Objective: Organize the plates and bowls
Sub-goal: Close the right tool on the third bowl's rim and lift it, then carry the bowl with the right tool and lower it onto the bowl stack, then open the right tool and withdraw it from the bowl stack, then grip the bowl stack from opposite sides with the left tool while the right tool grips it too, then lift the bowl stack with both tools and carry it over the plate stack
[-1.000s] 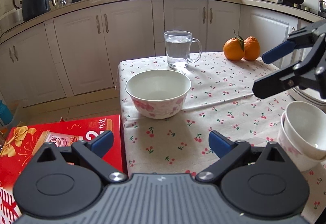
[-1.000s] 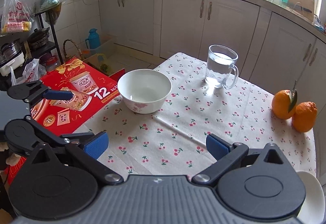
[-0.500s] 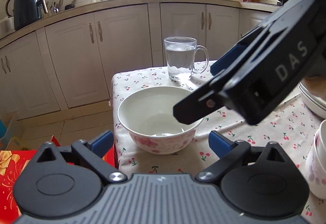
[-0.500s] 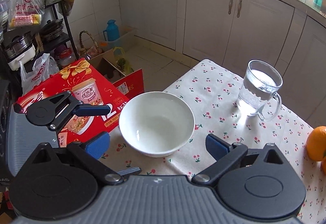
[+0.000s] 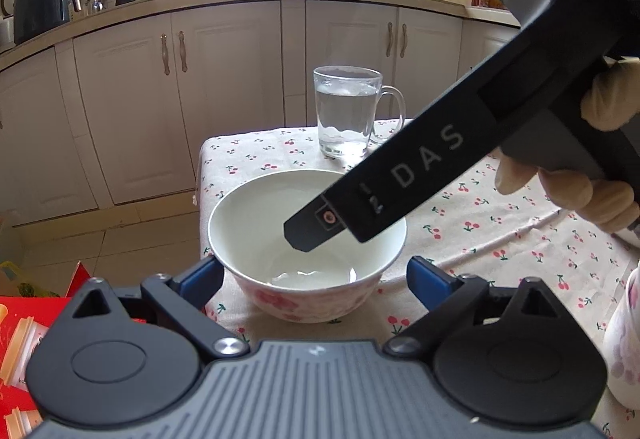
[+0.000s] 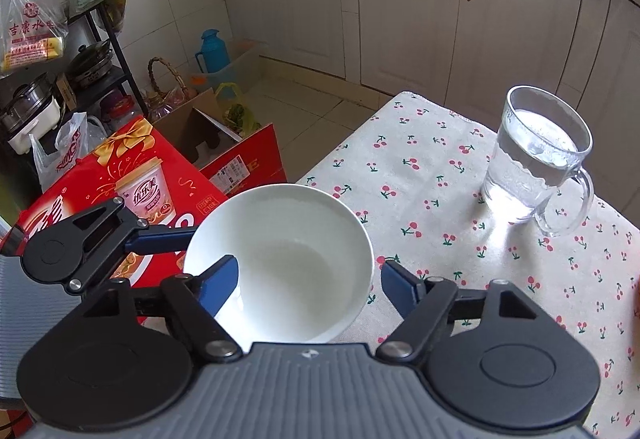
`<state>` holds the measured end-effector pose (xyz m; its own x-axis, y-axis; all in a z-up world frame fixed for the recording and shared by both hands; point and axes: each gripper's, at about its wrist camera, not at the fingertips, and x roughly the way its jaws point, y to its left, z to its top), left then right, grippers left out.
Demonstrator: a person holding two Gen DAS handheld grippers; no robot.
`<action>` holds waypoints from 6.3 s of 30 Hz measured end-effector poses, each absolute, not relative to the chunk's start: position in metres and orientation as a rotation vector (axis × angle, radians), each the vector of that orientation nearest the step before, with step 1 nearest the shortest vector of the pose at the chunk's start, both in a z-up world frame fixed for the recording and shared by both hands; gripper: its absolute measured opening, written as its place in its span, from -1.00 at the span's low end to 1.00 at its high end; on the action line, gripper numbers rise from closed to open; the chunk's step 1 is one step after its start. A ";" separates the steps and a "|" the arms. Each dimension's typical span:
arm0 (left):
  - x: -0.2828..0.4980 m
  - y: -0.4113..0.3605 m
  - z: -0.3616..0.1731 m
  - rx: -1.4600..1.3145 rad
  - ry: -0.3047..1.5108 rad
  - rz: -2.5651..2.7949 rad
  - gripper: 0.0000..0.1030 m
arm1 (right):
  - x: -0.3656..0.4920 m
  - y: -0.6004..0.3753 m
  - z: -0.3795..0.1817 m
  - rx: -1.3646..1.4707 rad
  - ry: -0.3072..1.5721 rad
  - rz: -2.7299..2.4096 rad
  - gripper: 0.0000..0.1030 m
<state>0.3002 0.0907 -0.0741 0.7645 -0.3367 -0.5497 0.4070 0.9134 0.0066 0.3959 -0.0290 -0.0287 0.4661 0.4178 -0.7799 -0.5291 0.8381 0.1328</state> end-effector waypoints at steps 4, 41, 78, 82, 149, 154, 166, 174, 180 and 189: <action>0.303 0.093 -0.074 0.122 0.572 -0.407 0.86 | 0.400 -0.029 -0.031 -0.124 0.926 0.584 0.45; 0.305 0.094 -0.071 0.132 0.597 -0.411 0.81 | 0.401 -0.039 -0.036 -0.035 0.953 0.606 0.39; 0.148 0.014 0.007 0.199 0.502 -0.568 0.81 | 0.211 -0.145 0.052 0.027 0.820 0.548 0.39; 0.135 0.000 0.004 0.193 0.518 -0.600 0.81 | 0.188 -0.160 0.053 0.018 0.812 0.527 0.39; 0.146 -0.006 -0.056 0.413 0.734 -0.856 0.97 | 0.119 -0.183 -0.030 -0.407 0.843 0.578 1.00; 0.159 -0.011 -0.062 0.457 0.758 -0.940 0.97 | 0.135 -0.182 -0.037 -0.418 0.867 0.639 1.00; 0.181 -0.019 -0.063 0.529 0.782 -1.103 0.97 | 0.154 -0.183 -0.040 -0.534 0.885 0.765 1.00; 0.185 -0.026 -0.060 0.587 0.751 -1.196 0.93 | 0.158 -0.172 -0.040 -0.580 0.876 0.852 0.98; 0.189 -0.026 -0.062 0.624 0.758 -1.233 0.90 | 0.160 -0.166 -0.040 -0.575 0.875 0.890 0.93; 0.196 -0.026 -0.060 0.633 0.764 -1.259 0.83 | 0.163 -0.168 -0.041 -0.567 0.885 0.905 0.83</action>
